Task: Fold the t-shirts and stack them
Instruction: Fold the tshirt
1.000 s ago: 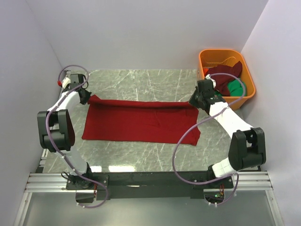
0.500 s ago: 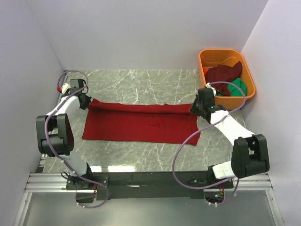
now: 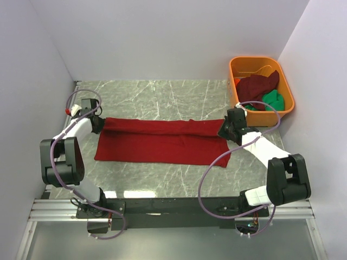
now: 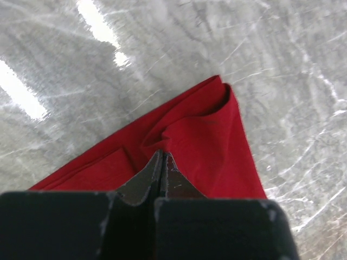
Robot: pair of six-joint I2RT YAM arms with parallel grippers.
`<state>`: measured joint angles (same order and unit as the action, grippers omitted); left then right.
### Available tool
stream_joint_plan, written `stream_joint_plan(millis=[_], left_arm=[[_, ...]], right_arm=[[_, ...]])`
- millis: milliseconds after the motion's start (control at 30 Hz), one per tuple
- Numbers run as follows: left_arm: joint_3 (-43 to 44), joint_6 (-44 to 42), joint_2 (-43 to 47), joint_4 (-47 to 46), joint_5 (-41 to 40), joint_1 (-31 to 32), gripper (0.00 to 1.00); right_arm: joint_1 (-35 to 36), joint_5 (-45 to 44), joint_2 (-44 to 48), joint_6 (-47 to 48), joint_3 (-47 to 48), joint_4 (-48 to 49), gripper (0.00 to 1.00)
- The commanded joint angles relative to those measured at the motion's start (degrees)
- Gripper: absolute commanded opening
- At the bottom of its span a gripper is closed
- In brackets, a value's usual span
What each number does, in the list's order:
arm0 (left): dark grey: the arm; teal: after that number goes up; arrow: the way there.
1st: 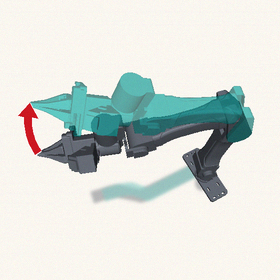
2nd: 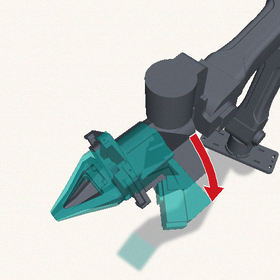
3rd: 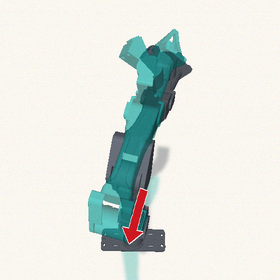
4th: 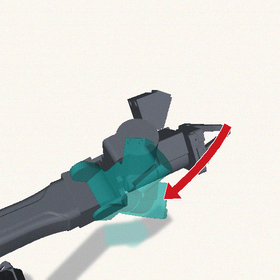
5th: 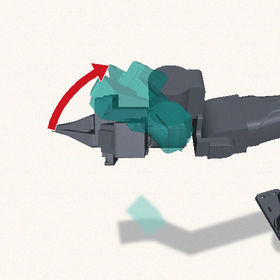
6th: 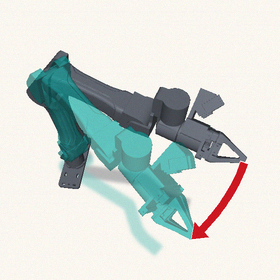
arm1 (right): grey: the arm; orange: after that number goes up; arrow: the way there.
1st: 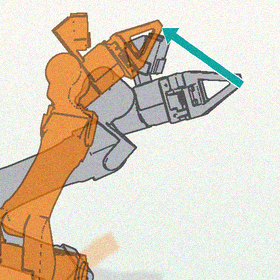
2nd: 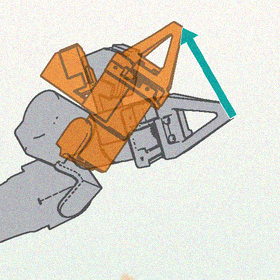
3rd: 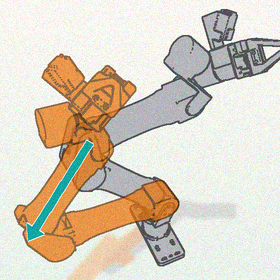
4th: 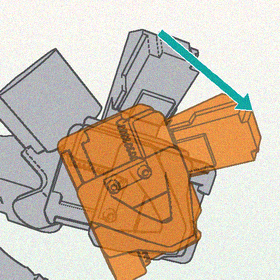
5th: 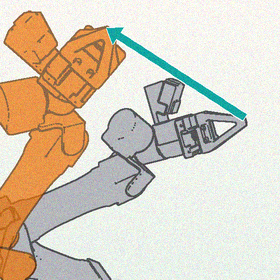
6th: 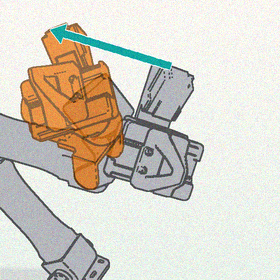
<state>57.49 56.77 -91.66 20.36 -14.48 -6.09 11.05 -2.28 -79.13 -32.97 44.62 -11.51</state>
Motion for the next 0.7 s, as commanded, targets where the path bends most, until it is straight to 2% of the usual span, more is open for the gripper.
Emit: stream_joint_plan(millis=[0,33,67,133,167,200,233,267,367,467,667], left_arm=[[-1.5,1.58,3.49,-1.46,-1.08,-0.33,0.01],[-2.12,1.76,4.11,-1.55,-1.25,-0.24,0.01],[-3.25,2.28,4.73,-2.07,-1.43,-0.33,0.06],[-3.88,2.81,6.4,-1.9,-1.87,-0.24,0.16],[-4.4,2.82,6.93,-1.82,-1.87,-0.24,0.19],[-4.5,2.82,8.06,-1.73,-1.87,-0.24,0.31],[-4.15,2.9,8.51,-1.12,-2.13,-0.33,0.37],[-3.97,2.9,9.03,-0.5,-2.31,-0.24,0.43],[-3.8,2.2,11.41,-0.76,-1.7,-0.24,0.45],[-2.74,0.36,11.77,-2.43,1.64,0.81,0.42],[5.85,-4.64,5.18,-2.26,0.32,14.51,0.47]], right_arm=[[0.29,0.17,0.38,-0.08,-0.93,2.81,0.01],[0.29,-0.17,0.47,-0.16,-1.2,2.89,0.02],[0.29,-0.18,0.73,-0.08,-1.73,2.89,0.07],[0.29,-0.79,1.7,0.01,-2.25,2.81,0.2],[0.29,-0.88,2.22,0.1,-2.34,2.72,0.32],[0.2,-0.79,2.75,0.27,-2.43,2.11,0.39],[0.2,-0.97,3.97,0.28,-2.43,1.67,0.48],[0.2,-0.97,4.68,0.54,-2.09,1.23,0.51],[0.29,-0.97,7.5,0.98,-0.68,-0.88,0.55],[0.29,-2.02,6.1,1.68,3.43,-1.76,0.55],[0.38,-4.13,-6.89,2.38,14.94,-4.57,0.53]])
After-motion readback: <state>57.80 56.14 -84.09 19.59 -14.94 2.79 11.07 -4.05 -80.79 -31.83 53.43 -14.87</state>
